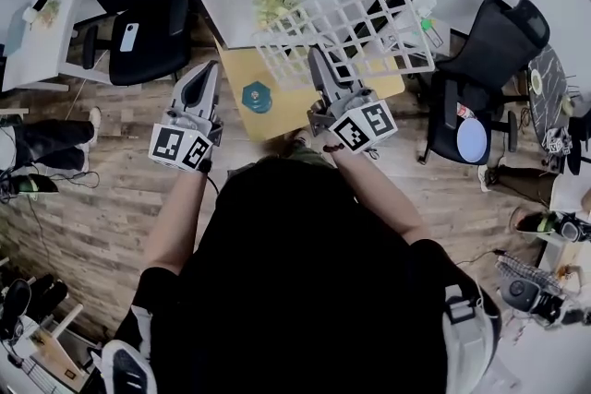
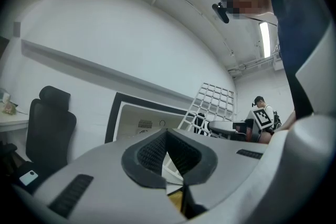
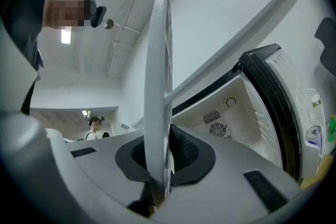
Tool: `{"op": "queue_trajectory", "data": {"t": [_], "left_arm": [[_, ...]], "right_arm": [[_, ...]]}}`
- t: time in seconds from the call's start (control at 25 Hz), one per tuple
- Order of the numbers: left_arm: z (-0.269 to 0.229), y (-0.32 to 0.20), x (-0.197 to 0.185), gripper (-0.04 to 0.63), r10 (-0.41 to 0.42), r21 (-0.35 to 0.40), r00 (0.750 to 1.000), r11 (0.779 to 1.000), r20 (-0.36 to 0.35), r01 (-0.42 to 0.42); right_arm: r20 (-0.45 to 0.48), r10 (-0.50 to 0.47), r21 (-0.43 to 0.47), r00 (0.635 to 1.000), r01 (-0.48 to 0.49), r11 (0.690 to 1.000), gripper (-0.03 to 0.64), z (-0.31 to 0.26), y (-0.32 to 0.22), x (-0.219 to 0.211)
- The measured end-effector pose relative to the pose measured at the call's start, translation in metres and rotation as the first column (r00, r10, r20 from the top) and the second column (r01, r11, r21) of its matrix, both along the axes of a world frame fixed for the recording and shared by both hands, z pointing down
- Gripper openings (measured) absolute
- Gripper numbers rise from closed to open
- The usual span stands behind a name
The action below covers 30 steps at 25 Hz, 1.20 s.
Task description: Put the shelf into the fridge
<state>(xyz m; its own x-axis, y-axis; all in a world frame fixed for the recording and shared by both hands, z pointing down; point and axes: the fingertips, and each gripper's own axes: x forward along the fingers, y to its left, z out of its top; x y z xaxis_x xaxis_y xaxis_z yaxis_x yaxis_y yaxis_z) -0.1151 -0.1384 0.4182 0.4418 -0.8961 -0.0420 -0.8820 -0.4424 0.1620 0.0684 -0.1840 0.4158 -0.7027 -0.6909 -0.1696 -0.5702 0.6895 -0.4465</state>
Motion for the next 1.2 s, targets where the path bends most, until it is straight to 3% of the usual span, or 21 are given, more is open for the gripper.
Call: {"op": "queue_trajectory", "data": {"t": [0.24,0.48,0.92,1.08,1.2], "left_arm": [[0.007,-0.01,0.003,0.017,0.016,-0.01,1.0,1.0,-0.006,-0.017],[0.013,-0.023,-0.013,0.017,0.093,-0.028,0.996,0.995,-0.009,-0.093],[0.007,-0.04,-0.046,0.017,0.164,-0.027,0.986,0.986,0.006,-0.164],[0.008,-0.039,-0.053,0.017,0.169,-0.031,0.986,0.985,0.006,-0.169],[0.008,-0.04,-0.056,0.017,0.171,-0.03,0.985,0.985,0.005,-0.171]], "right_arm": [[0.172,0.046,-0.1,0.984,-0.029,0.995,0.038,-0.001,-0.009,0.004],[0.358,0.171,-0.232,0.918,-0.09,0.969,0.038,0.009,-0.016,-0.004],[0.445,0.285,-0.345,0.849,-0.131,0.93,0.038,0.025,-0.024,-0.023],[0.503,0.349,-0.439,0.791,-0.113,0.891,0.038,0.042,-0.028,-0.025],[0.513,0.375,-0.473,0.772,-0.11,0.874,0.038,0.051,-0.03,-0.027]]}}
